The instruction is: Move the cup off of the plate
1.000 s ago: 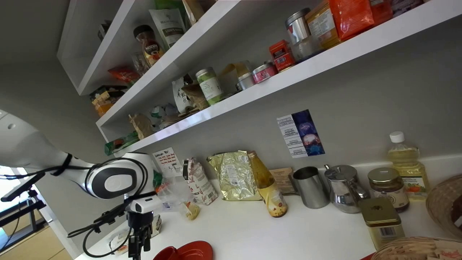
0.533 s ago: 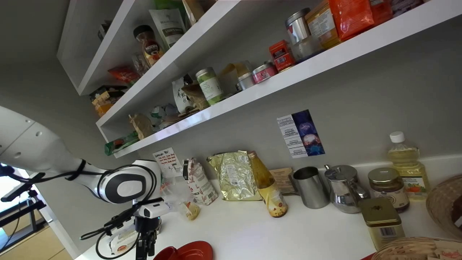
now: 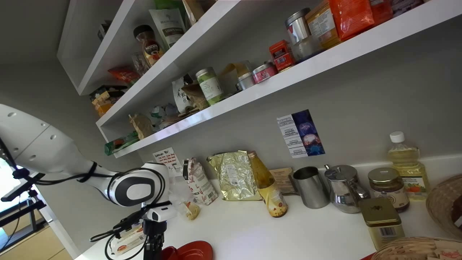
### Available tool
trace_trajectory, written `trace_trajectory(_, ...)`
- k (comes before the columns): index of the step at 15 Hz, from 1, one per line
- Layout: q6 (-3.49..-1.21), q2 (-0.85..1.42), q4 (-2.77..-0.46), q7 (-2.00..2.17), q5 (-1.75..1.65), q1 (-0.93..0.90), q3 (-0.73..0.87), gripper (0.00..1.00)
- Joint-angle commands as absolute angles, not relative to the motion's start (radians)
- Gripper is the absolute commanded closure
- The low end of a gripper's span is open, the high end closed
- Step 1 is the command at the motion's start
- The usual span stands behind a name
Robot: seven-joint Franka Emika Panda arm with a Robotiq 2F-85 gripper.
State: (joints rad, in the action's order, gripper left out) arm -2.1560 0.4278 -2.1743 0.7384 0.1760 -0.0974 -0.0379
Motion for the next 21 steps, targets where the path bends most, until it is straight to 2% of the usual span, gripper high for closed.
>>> trace_trajectory(1, -2.133, 0.468, -2.131, 0.714, 0.183, -0.106, -0.024, 0.26)
trace_trajectory(3, -2.138, 0.476, -2.131, 0.702, 0.183, -0.105, -0.024, 0.29)
trace_trajectory(12, -2.144, 0.479, -2.139, 0.671, 0.189, -0.103, -0.021, 0.98)
trace_trajectory(21, -2.149, 0.395, -2.16, 0.649, 0.192, -0.1, -0.02, 0.98)
